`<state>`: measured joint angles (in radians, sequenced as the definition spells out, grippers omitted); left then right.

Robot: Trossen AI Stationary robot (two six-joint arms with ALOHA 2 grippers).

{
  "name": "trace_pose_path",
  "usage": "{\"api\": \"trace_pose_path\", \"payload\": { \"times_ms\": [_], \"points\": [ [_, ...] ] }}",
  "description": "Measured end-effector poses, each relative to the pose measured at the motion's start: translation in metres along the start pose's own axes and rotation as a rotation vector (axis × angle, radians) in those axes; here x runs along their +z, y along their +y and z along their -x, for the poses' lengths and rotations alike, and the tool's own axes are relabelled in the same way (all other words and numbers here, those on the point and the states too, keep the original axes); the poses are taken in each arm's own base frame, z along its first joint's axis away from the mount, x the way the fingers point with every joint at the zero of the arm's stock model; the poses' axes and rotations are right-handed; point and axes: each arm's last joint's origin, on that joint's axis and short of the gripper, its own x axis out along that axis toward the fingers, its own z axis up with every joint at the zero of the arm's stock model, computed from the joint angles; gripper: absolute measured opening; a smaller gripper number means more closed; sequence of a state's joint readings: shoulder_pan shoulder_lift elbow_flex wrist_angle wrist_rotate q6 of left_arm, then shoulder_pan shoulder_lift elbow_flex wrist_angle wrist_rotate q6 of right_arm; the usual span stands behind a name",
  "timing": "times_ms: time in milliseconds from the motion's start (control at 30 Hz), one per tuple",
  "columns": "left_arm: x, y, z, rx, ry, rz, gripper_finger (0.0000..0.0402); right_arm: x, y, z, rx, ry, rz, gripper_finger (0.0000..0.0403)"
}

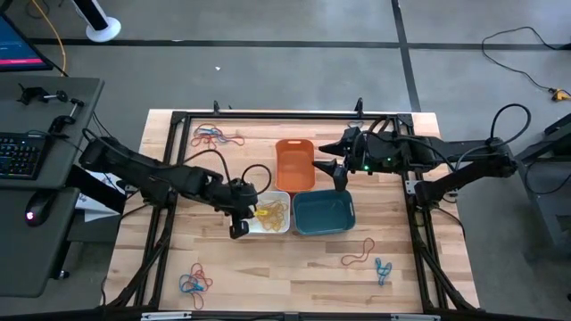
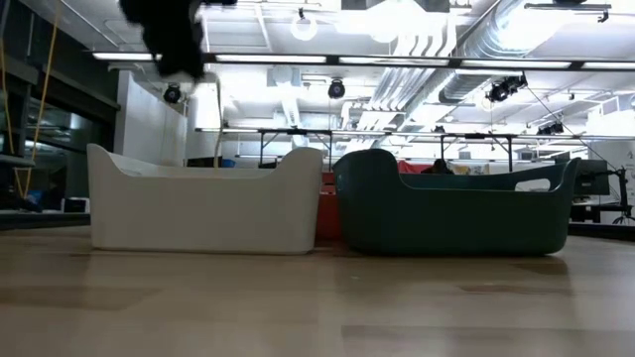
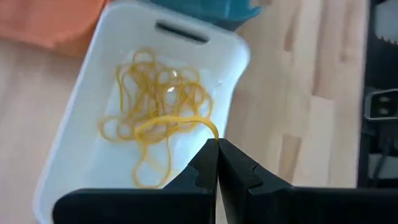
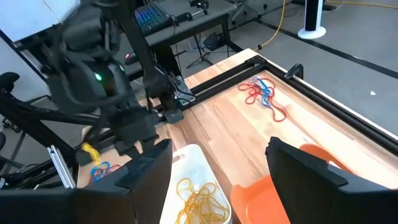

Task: Sort rubber bands into baskets
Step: Put the yellow rubber band into the white bin, then put the red rubber band into the orange bin

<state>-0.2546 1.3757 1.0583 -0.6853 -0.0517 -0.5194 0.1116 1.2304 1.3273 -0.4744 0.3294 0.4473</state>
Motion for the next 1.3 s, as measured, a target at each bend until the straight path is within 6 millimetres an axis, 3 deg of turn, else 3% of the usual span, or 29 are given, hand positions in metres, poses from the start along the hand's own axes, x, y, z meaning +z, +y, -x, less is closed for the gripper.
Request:
{"api": "trace_pose_path", "payload": {
  "times_ms": [167,367,667,800,900,1000,1133,1300],
  "points": [
    [-0.013,0.013,-0.021,0.01,-0.008,0.094,0.0001,0.0,0.0,0.0,-0.001,-0.001,-0.001,0.0249],
    [-0.004,0.028,-0.02,0.041,-0.012,0.159,0.0013,0.0,0.0,0.0,-0.001,-0.001,-0.024,0.0249],
    [0.019,0.036,-0.005,-0.001,-0.063,0.147,0.0136,0.0,0.0,0.0,-0.001,0.0,-0.023,0.0249],
    [0.037,0.03,0.019,-0.028,-0.073,0.088,0.0179,-0.008,0.0,0.001,0.036,0.102,-0.033,0.0249],
    [0.05,0.024,0.051,-0.022,-0.12,0.035,0.0192,-0.032,-0.001,0.002,0.041,0.365,-0.088,0.0249],
    [0.056,0.021,0.086,0.0,-0.261,0.003,0.0193,-0.068,0.004,0.01,-0.066,0.688,-0.087,0.0249],
    [0.042,0.028,0.125,0.049,-0.407,0.031,0.0193,-0.109,0.025,0.032,-0.151,0.953,-0.06,0.0249],
    [0.017,0.04,0.158,0.067,-0.574,0.166,0.0193,-0.18,0.046,0.047,-0.17,1.081,-0.235,0.0249]
  ]
}}
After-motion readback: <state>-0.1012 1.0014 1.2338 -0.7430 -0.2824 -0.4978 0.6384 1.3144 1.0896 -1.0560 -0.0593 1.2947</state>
